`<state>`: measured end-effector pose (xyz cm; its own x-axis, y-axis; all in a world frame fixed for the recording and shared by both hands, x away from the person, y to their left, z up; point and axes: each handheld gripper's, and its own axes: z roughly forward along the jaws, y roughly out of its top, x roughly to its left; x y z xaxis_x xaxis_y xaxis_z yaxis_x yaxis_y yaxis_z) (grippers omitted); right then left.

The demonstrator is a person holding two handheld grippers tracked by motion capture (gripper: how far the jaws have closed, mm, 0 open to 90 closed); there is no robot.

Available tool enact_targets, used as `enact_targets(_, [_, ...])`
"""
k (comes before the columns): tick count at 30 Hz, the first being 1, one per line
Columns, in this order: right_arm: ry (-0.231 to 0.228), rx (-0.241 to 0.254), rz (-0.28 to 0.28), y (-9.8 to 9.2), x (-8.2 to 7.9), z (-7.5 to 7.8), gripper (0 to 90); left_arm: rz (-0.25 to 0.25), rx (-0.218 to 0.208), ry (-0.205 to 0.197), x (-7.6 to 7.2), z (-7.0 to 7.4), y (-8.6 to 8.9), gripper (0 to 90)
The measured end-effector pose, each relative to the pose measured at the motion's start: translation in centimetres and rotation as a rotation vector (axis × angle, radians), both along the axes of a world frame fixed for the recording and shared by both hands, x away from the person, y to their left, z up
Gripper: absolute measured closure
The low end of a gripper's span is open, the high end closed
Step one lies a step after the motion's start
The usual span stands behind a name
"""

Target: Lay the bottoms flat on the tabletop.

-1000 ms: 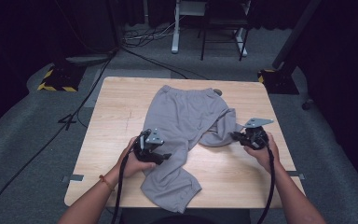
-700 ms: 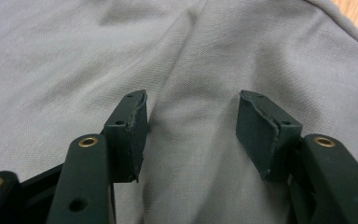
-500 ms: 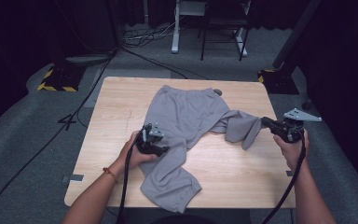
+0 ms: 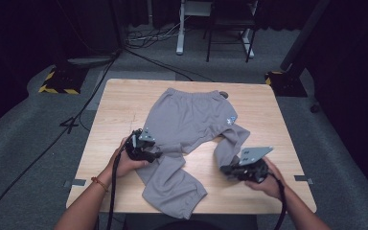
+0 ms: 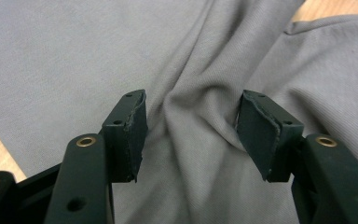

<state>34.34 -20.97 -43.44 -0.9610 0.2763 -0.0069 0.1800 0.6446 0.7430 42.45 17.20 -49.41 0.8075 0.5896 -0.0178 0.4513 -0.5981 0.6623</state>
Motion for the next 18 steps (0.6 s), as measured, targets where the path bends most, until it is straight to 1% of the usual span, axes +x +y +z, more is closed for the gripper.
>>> enact_targets(1, [0.008, -0.014, 0.019, 0.9, -0.6, -0.5, 87.2, 0.008, -0.008, -0.004, -0.2, -0.1, 0.1, 43.0])
enact_targets(2, [0.016, -0.023, 0.034, 1.5, -0.9, -0.8, 87.1, 0.004, -0.012, -0.009, -0.4, -0.1, 0.2, 43.0])
enact_targets(3, [0.028, -0.03, 0.054, 2.1, -1.3, -1.2, 86.7, 0.008, -0.015, -0.005, -0.6, -0.1, 0.3, 42.6])
enact_targets(5, [0.033, -0.052, 0.065, 3.0, -1.9, -1.8, 84.6, 0.01, -0.02, -0.014, -0.9, -0.2, 0.4, 42.2])
enact_targets(6, [0.05, -0.054, 0.071, 3.2, -2.2, -2.0, 81.9, 0.011, -0.026, -0.019, -1.0, -0.3, 0.5, 42.2])
enact_targets(7, [0.057, -0.055, 0.076, 3.3, -2.3, -2.1, 74.1, 0.011, -0.026, -0.018, -1.1, -0.3, 0.5, 42.2])
enact_targets(8, [0.063, -0.052, 0.058, 3.2, -2.4, -2.2, 70.4, 0.011, -0.023, -0.018, -1.1, -0.3, 0.5, 42.2])
enact_targets(9, [0.076, -0.043, 0.051, 2.9, -2.5, -2.1, 67.4, 0.01, -0.021, -0.016, -1.1, -0.3, 0.5, 42.2])
enact_targets(10, [0.066, -0.03, 0.048, 2.3, -2.6, -1.8, 63.0, 0.012, -0.021, -0.015, -1.1, -0.3, 0.5, 42.1])
enact_targets(11, [0.051, -0.025, 0.031, 1.8, -2.6, -1.5, 58.1, 0.014, -0.021, -0.015, -1.2, -0.3, 0.5, 42.0])
enact_targets(12, [0.033, -0.016, -0.005, 0.9, -2.4, -0.9, 57.2, 0.022, -0.015, -0.014, -1.2, -0.2, 0.4, 41.5])
enact_targets(13, [0.017, 0.01, -0.034, -0.2, -2.2, -0.3, 56.4, 0.031, -0.006, -0.011, -1.2, -0.1, 0.3, 39.7])
enact_targets(14, [0.001, 0.043, -0.072, -1.6, -1.9, 0.3, 55.4, 0.037, -0.001, 0.004, -1.1, -0.1, 0.2, 36.6])
enact_targets(15, [-0.034, 0.068, -0.135, -3.1, -1.5, 0.8, 54.6, 0.038, 0.009, 0.012, -1.1, 0.1, 0.0, 34.0])
enact_targets(16, [-0.066, 0.083, -0.206, -4.6, -1.1, 1.3, 54.7, 0.036, -0.007, -0.005, -1.3, 0.4, -0.1, 33.2])
enact_targets(17, [-0.073, 0.107, -0.283, -6.4, -0.3, 1.5, 54.9, 0.025, -0.04, -0.016, -1.4, 0.8, -0.1, 33.6])
enact_targets(18, [-0.044, 0.129, -0.34, -7.7, 0.3, 1.3, 54.5, 0.027, -0.065, -0.018, -1.5, 1.2, -0.2, 33.7])
